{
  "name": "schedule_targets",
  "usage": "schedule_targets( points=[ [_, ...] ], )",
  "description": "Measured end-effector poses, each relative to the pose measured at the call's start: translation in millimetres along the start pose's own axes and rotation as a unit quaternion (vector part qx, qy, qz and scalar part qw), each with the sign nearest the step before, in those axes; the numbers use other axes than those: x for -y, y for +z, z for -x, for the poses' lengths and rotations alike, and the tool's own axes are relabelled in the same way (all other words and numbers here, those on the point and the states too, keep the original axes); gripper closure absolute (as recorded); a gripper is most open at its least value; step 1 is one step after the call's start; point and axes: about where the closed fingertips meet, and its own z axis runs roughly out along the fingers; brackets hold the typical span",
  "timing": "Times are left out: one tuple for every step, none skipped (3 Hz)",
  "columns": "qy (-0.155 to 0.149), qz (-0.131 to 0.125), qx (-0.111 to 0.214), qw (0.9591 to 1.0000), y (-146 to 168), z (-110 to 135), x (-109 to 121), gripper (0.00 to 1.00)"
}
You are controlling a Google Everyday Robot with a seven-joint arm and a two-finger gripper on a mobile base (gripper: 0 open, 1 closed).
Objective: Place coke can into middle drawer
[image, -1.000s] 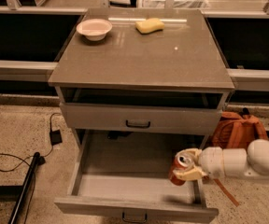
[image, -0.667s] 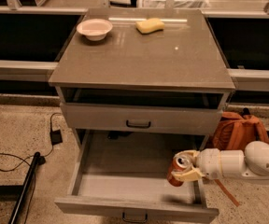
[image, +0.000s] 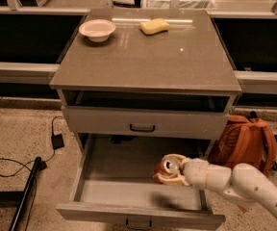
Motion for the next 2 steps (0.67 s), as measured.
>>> schedule_targets(
  points=[
    [-0.043, -0.003, -0.04, 0.9983, 44, -16, -12, 1.0],
    [-0.039, 0.03, -0.09, 0.9947, 82, -39, -13, 0.82]
  ],
)
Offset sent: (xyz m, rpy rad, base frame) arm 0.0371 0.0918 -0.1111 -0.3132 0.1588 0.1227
